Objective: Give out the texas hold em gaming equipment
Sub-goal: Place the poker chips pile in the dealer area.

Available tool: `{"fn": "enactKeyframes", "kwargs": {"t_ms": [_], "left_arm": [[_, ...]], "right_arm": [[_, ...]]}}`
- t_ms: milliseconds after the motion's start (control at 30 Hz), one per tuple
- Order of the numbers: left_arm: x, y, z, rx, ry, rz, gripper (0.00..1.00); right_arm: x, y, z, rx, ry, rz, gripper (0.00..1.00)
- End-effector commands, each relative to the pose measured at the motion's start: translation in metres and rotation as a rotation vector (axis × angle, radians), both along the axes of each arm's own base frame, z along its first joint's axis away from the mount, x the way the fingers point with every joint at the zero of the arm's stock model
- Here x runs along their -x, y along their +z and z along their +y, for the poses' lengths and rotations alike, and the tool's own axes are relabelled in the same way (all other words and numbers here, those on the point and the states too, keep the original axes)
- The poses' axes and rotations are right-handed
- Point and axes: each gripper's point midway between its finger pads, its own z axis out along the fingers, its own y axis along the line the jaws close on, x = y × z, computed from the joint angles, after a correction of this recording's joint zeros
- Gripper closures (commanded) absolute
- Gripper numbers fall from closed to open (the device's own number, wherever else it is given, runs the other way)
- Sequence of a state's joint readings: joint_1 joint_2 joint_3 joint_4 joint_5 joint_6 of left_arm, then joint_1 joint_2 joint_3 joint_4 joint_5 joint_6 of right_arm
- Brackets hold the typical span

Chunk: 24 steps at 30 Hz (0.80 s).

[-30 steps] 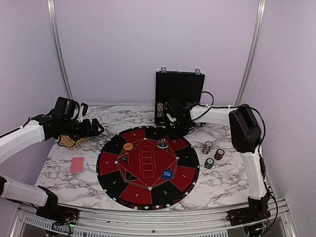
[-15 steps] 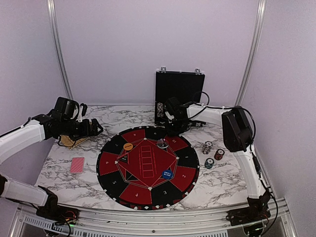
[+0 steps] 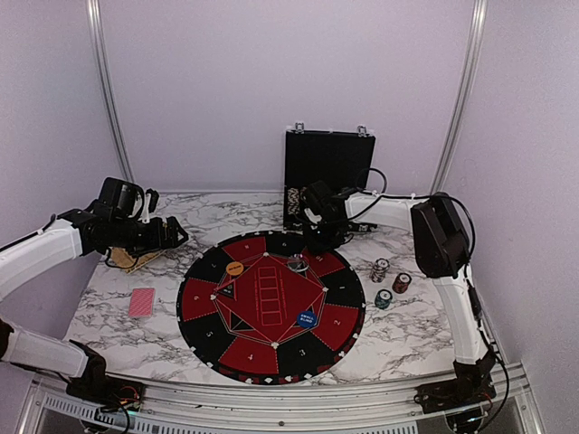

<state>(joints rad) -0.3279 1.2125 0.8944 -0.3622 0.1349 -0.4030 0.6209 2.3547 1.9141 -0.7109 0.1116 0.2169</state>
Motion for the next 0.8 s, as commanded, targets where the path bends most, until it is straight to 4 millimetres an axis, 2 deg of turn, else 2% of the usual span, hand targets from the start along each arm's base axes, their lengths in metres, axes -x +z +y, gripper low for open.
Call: {"fn": "enactKeyframes", "kwargs": {"t_ms": [0, 133, 333, 433, 767], "left_arm": [[-0.003, 0.002, -0.001, 0.005, -0.014, -0.014, 0.01], [-0.003, 0.002, -0.001, 0.004, -0.011, -0.015, 0.01], [-0.003, 0.003, 0.0, 0.002, -0.009, -0.017, 0.01], [-0.003, 0.004, 0.0, 0.003, -0.009, -0.019, 0.01], [-0.003, 0.007, 0.001, 0.009, -0.008, -0.025, 0.01]], "right_arm": [[0.006, 0.008, 0.008, -0.024, 0.008, 0.008, 0.67], [0.007, 0.004, 0.008, -0.019, 0.012, 0.016, 0.58], [0.004, 0.009, 0.008, -0.017, 0.014, 0.009, 0.48], [0.001, 0.013, 0.009, -0.015, 0.014, 0.001, 0.46], [-0.003, 0.047, 0.008, -0.026, 0.006, -0.049, 0.32]]}}
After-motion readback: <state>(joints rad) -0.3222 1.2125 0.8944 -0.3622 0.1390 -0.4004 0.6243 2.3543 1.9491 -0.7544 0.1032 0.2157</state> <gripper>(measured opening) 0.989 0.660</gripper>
